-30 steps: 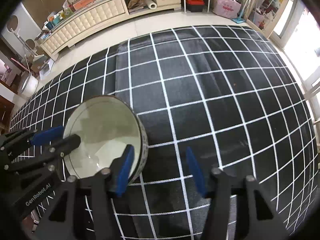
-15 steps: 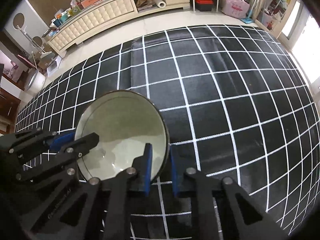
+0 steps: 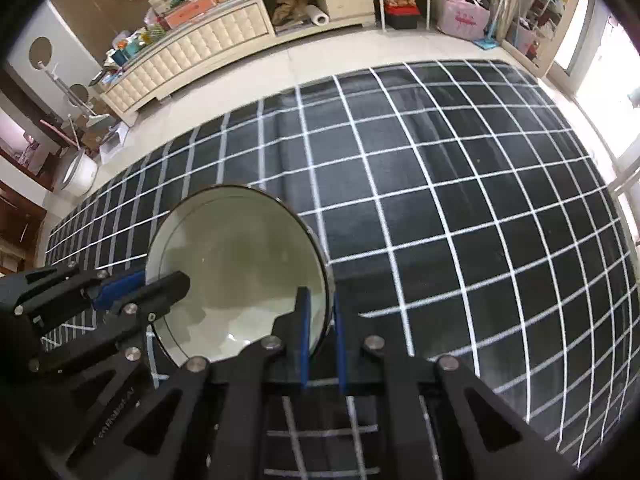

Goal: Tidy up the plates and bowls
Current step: 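Lift the green-patterned bowl and carry it toward the bowl stack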

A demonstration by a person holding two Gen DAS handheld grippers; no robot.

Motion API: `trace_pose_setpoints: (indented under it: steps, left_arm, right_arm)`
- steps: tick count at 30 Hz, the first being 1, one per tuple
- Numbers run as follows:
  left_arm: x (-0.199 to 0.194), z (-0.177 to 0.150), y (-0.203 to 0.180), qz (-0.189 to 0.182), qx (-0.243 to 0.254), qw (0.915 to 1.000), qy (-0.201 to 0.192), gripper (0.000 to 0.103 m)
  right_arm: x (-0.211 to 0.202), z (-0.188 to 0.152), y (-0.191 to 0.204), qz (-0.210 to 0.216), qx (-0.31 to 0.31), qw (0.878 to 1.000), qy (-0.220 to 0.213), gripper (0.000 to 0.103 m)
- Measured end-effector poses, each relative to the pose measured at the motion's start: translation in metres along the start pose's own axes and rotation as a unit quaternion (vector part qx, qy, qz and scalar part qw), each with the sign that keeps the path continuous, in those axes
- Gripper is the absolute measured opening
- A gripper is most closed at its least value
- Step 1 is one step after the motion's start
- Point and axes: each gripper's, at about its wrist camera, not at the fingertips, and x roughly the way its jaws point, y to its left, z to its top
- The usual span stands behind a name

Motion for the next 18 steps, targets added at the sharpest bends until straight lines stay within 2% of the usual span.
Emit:
trace_pose_setpoints:
  steps: [7,9,13,18]
  left_arm:
    - [-0.060,-0.037,0.023,0.014,-0.023,0.9995,-0.015,0.011]
    - [-0.076,-0.053,0.034,0.008,-0.043,0.9988,-0.021,0.011]
    - [-0.103,-0.091,0.048,0.028,-0.055,0.9977,-0.026,0.011]
    - [-0.127,-0.133,0.061,0.032,-0.076,0.9962,-0.029,0.011]
  right_arm:
    - [-0.042,-0.018,0.044,0.017,-0.026,0.999,-0.017,0.013]
    - [-0.049,-0.026,0.058,0.022,-0.030,0.999,-0.015,0.013]
    - [-0.058,-0.046,0.085,0.028,-0.053,0.998,-0.013,0.013]
    - [-0.068,-0.073,0.115,0.034,-0.074,0.997,-0.013,0.012]
